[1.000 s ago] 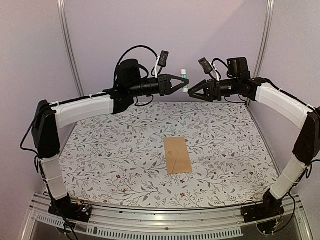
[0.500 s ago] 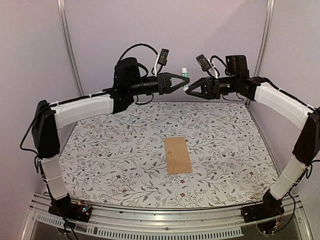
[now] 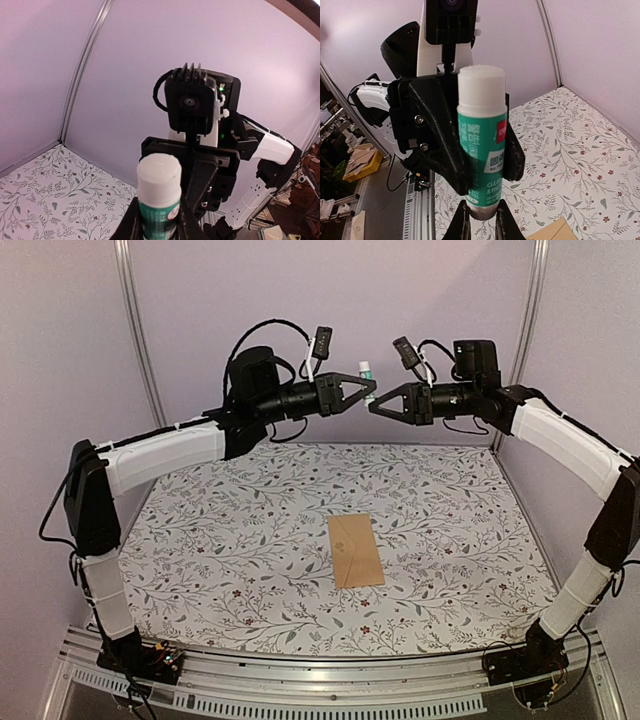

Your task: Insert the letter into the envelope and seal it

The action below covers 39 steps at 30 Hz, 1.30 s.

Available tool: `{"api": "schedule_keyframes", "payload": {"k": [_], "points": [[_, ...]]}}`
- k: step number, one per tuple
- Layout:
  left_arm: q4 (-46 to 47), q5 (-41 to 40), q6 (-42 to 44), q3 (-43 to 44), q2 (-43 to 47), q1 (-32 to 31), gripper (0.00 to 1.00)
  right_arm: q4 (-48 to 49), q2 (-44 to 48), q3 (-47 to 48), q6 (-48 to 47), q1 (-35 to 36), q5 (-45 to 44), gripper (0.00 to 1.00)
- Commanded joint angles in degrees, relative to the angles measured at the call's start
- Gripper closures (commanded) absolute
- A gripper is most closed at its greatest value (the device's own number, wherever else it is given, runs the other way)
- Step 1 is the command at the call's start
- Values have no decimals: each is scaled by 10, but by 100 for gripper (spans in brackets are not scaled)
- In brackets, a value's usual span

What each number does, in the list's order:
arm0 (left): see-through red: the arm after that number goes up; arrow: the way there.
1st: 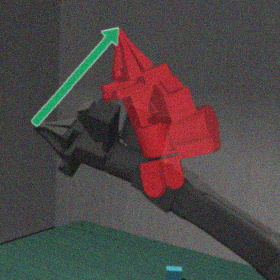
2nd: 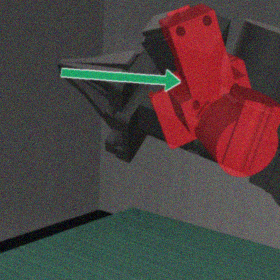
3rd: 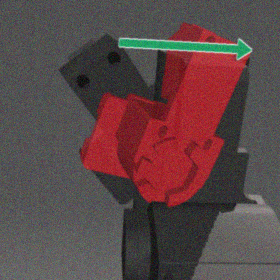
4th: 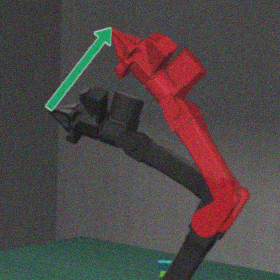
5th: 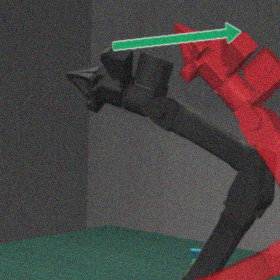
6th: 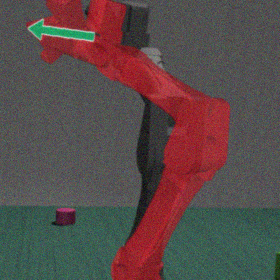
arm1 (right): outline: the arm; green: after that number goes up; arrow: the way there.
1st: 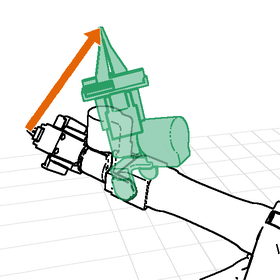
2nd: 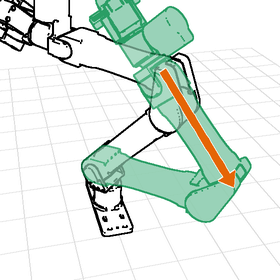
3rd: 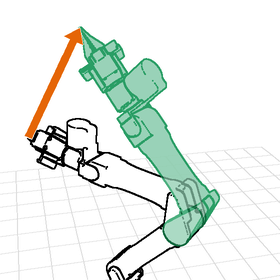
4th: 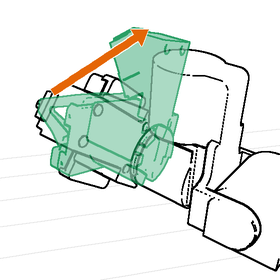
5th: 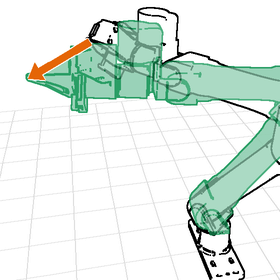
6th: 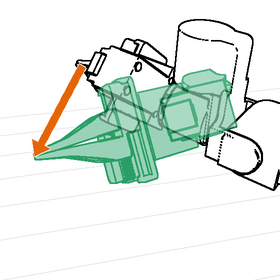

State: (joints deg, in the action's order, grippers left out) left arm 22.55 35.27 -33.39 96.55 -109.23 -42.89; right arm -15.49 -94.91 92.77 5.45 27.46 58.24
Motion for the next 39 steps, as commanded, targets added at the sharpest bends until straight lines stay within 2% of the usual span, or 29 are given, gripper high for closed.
{"api": "schedule_keyframes", "payload": {"k": [1, 5, 6, 8, 9, 11, 14, 18, 21, 22, 27, 32, 36, 39], "points": [[-96, -110, 32, 58, -31, -15, 100, -21, 11, 64, -42, 51, -178, 100], [-140, -194, 27, 129, -62, -25, 100, 16, 32, 45, -89, 112, -405, 100], [-149, -215, 23, 143, -69, -26, 100, 30, 38, 37, -96, 132, -498, 100], [-155, -244, 16, 163, -78, -26, 100, 60, 40, 27, -104, 167, -623, 100], [-153, -255, 16, 167, -79, -27, 100, 68, 35, 29, -109, 182, -665, 100], [-143, -260, 22, 168, -78, -25, 100, 73, 26, 34, -112, 196, -705, 100], [-141, -252, 31, 172, -77, -24, 100, 77, 25, 29, -114, 202, -702, 99], [-147, -227, 39, 172, -77, -21, 100, 69, 42, 7, -116, 199, -659, 72], [-151, -211, 44, 168, -72, -18, 100, 54, 73, -15, -115, 185, -605, 55], [-151, -205, 45, 165, -68, -15, 100, 46, 82, -21, -111, 171, -572, 53], [-137, -160, 64, 134, -41, -4, 100, 16, 133, -56, -60, 66, -391, 50], [-46, -7, 74, 77, -12, 8, 100, -9, 127, -52, -58, -30, -137, 50], [4, 79, 55, 63, -12, 9, 100, -56, 81, -13, -81, -40, -5, 52], [21, 109, 34, 64, -18, 9, 100, -57, 49, -7, -78, -35, 42, 51]]}}
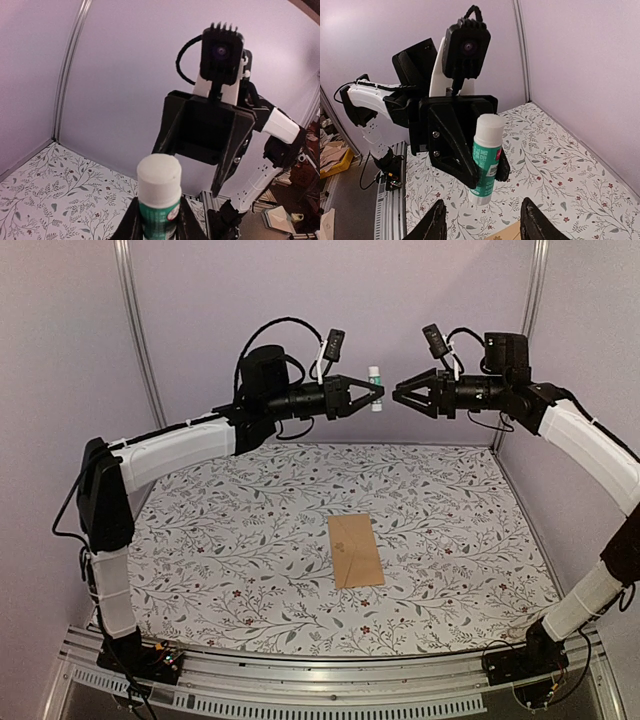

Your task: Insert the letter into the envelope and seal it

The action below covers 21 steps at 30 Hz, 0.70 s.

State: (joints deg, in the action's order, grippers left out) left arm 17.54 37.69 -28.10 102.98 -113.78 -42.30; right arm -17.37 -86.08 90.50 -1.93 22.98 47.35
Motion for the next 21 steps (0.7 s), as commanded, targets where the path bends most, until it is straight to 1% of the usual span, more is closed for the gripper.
{"api": "schedule_keyframes", "payload": {"k": [1, 5, 12, 18, 21], "points": [[73, 88, -23, 0, 27, 2, 100, -37, -49, 17, 2, 13, 154, 50], [81, 89, -33, 2, 21, -1, 100, -11, -55, 15, 11, 31, 163, 47], [82, 87, -45, 15, 8, -5, 100, 38, -51, 12, 44, 44, 156, 48], [79, 86, -51, 18, 5, -5, 100, 51, -43, 6, 54, 47, 154, 58], [79, 85, -52, 18, 5, -6, 100, 58, -42, 2, 60, 47, 153, 71]]}}
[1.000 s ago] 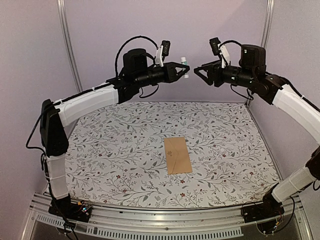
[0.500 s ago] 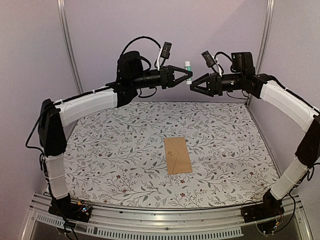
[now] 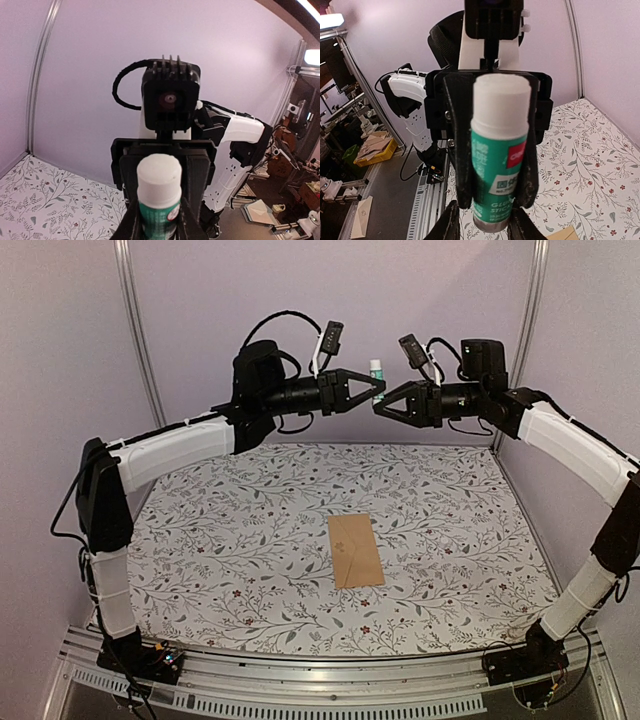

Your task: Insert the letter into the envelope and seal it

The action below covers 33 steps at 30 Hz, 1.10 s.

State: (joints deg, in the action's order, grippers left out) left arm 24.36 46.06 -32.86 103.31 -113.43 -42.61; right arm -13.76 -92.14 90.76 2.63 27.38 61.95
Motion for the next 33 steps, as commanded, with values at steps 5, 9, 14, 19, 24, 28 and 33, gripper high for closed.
{"api": "schedule_keyframes", "payload": {"k": [5, 9, 14, 19, 24, 28, 33], "points": [[4, -11, -1, 15, 1, -2, 100, 23, 22, -2, 21, 3, -16, 89], [-43, -60, 16, 26, -4, -3, 100, 33, 29, 7, 31, 4, -66, 100], [-130, -226, 13, 67, -20, -15, 100, 18, 55, 29, -51, 68, -349, 100], [-141, -343, -15, 88, -35, -26, 100, 160, 91, -51, -163, 197, -748, 100], [-137, -340, -26, 134, -63, -29, 100, 152, 58, -30, -186, 245, -815, 100], [-128, -327, -11, 134, -60, -28, 100, 125, 64, -34, -165, 245, -767, 71], [-128, -301, 24, 120, -42, -25, 100, 71, 110, -60, -133, 196, -657, 41]]}}
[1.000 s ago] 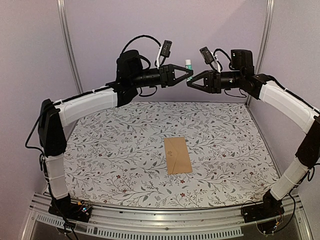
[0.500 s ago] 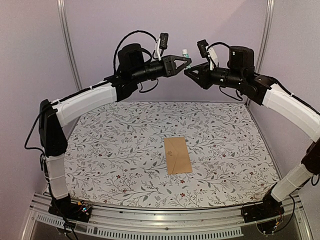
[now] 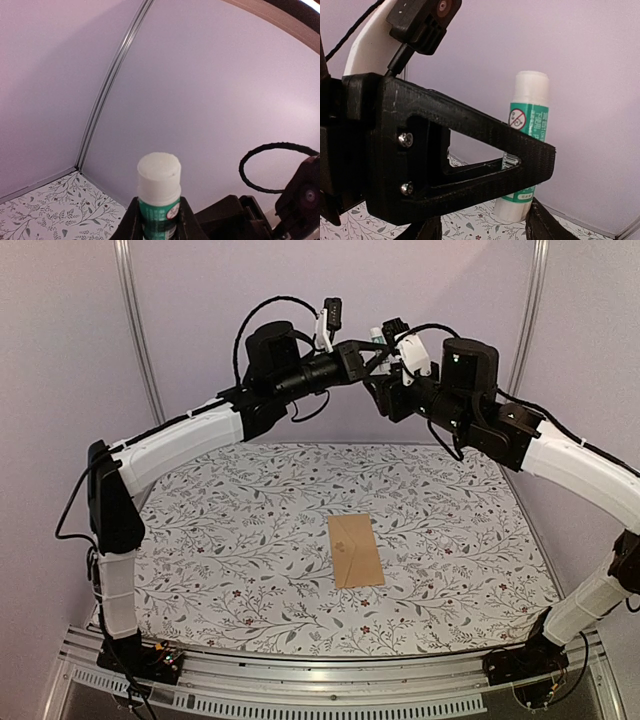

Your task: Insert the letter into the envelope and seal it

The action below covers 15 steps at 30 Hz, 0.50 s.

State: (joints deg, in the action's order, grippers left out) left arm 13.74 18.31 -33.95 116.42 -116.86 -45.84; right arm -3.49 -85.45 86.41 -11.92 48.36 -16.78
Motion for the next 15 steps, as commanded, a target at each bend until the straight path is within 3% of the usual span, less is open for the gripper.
{"api": "schedule_keyframes", "payload": {"k": [1, 7, 15], "points": [[-18, -9, 44, -19, -2, 9, 100, -39, 59, -26, 19, -27, 169, 39], [43, 90, 57, -94, 37, 28, 100, -69, 114, -46, 83, -148, 366, 33], [121, 226, 23, -131, 48, 38, 100, -154, 37, 16, 116, -241, 695, 40]]}}
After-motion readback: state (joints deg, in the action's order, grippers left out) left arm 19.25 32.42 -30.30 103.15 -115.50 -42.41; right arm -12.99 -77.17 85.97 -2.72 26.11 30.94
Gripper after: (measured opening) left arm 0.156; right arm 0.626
